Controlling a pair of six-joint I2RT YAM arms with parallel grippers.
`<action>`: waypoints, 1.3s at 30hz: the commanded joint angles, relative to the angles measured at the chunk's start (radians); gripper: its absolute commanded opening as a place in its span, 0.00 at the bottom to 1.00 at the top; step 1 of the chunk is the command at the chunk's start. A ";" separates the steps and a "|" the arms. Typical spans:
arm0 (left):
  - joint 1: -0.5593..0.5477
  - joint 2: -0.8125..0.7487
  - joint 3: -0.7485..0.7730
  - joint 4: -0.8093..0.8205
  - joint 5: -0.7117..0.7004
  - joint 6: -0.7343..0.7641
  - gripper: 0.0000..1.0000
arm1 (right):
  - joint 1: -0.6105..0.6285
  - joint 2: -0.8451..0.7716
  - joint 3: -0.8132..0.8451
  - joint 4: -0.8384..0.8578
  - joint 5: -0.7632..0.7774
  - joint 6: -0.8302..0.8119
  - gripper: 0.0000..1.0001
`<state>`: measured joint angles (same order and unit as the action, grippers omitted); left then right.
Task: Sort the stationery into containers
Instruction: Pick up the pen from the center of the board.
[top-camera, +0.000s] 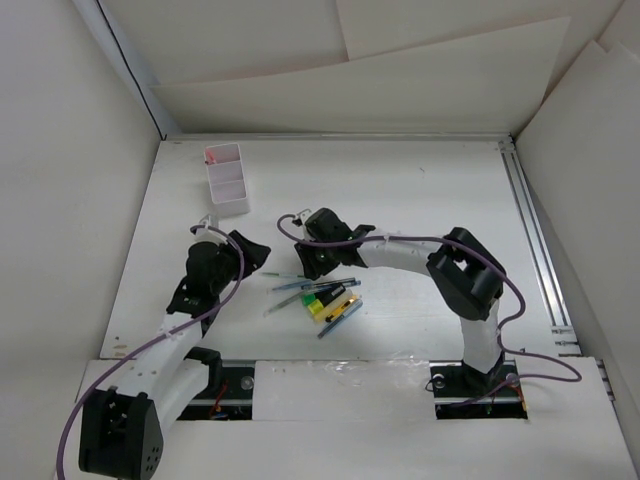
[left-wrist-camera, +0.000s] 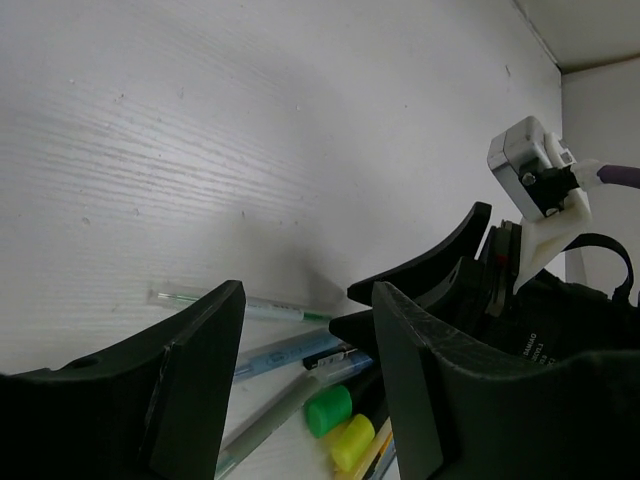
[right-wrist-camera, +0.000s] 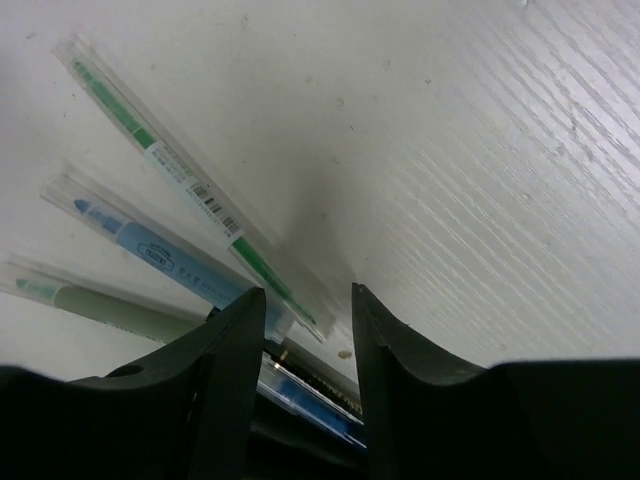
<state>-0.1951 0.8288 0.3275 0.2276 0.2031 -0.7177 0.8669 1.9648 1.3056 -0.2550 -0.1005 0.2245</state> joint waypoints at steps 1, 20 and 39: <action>0.000 -0.017 -0.010 0.032 0.021 0.006 0.51 | 0.026 0.031 0.057 -0.001 0.016 -0.001 0.45; 0.000 0.003 -0.050 0.024 -0.036 0.015 0.51 | 0.035 0.101 0.106 0.010 0.106 0.009 0.41; 0.000 0.138 0.001 0.111 -0.004 0.006 0.52 | 0.035 0.083 0.057 0.010 0.186 -0.001 0.29</action>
<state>-0.1951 0.9791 0.2890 0.2958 0.1890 -0.7155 0.8925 2.0380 1.3834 -0.2356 0.0647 0.2298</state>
